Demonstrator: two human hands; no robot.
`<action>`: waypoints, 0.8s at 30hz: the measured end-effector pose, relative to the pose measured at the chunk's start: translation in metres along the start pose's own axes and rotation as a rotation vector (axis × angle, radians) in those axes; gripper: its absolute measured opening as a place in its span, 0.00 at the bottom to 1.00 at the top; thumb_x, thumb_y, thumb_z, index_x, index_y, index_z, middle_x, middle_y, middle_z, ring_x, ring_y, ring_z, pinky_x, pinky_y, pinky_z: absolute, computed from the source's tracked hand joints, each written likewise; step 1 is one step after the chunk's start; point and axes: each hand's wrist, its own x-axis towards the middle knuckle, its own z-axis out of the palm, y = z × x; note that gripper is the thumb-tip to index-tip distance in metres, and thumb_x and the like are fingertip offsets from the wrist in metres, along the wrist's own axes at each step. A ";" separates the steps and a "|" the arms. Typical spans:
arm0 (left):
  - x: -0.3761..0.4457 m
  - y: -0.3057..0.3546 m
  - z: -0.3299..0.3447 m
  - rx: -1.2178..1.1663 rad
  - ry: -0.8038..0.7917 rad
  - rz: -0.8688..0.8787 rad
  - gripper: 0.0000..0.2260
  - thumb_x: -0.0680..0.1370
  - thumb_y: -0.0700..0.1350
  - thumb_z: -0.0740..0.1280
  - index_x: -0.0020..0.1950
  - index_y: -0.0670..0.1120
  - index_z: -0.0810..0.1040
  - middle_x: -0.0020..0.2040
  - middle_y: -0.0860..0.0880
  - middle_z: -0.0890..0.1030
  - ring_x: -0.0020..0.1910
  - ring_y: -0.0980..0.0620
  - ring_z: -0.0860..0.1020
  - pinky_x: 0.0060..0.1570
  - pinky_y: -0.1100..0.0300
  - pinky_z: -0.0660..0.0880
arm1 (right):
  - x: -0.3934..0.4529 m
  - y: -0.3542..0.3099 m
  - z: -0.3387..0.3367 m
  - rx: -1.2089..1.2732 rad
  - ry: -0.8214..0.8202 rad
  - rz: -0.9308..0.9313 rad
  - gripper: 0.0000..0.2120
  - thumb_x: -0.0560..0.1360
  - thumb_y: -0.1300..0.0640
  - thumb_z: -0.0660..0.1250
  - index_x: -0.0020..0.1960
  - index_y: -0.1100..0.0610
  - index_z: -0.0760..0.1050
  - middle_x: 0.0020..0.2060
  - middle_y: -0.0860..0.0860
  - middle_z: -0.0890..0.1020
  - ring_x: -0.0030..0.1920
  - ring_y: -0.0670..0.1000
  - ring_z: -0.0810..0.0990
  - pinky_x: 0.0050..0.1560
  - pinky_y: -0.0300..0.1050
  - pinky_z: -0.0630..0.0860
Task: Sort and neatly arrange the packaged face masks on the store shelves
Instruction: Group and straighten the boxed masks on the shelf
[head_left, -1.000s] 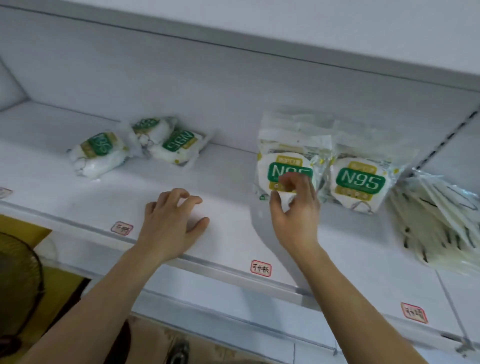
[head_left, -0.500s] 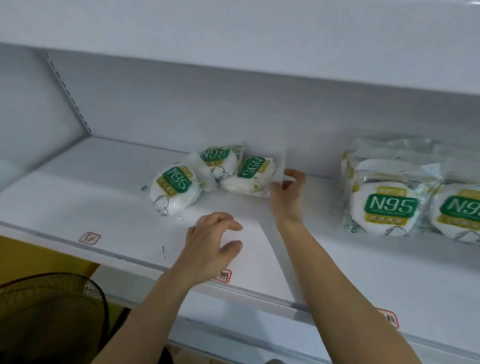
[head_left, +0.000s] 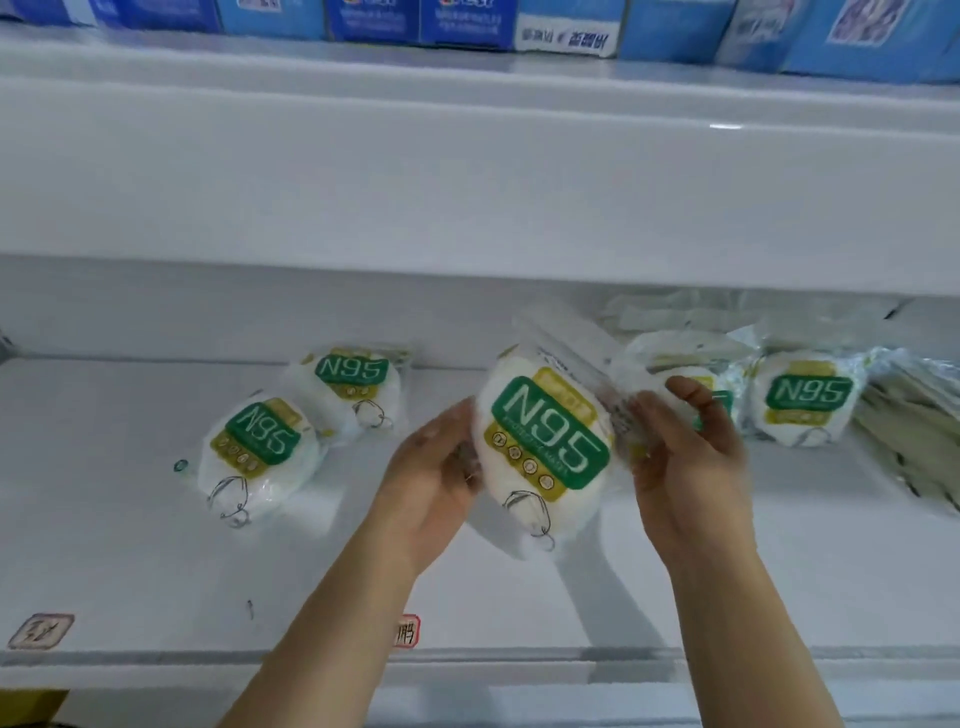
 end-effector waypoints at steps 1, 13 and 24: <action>0.001 -0.009 0.006 -0.021 -0.021 0.013 0.19 0.73 0.48 0.79 0.58 0.39 0.82 0.52 0.41 0.82 0.51 0.44 0.79 0.54 0.54 0.77 | 0.002 -0.005 -0.006 0.004 0.056 -0.021 0.12 0.79 0.69 0.68 0.55 0.54 0.74 0.47 0.58 0.83 0.50 0.59 0.86 0.38 0.42 0.80; 0.000 -0.086 0.108 -0.089 0.143 0.098 0.11 0.77 0.45 0.66 0.51 0.41 0.86 0.52 0.43 0.87 0.49 0.51 0.85 0.45 0.58 0.83 | 0.019 -0.073 -0.089 0.153 0.224 -0.144 0.16 0.77 0.72 0.69 0.58 0.56 0.71 0.45 0.56 0.86 0.46 0.54 0.88 0.51 0.48 0.84; 0.000 -0.141 0.187 -0.309 0.278 0.065 0.11 0.82 0.45 0.64 0.59 0.41 0.81 0.52 0.45 0.86 0.44 0.54 0.85 0.40 0.61 0.82 | 0.043 -0.116 -0.160 -0.275 -0.105 0.123 0.47 0.60 0.45 0.85 0.74 0.53 0.68 0.60 0.53 0.84 0.57 0.56 0.85 0.55 0.60 0.82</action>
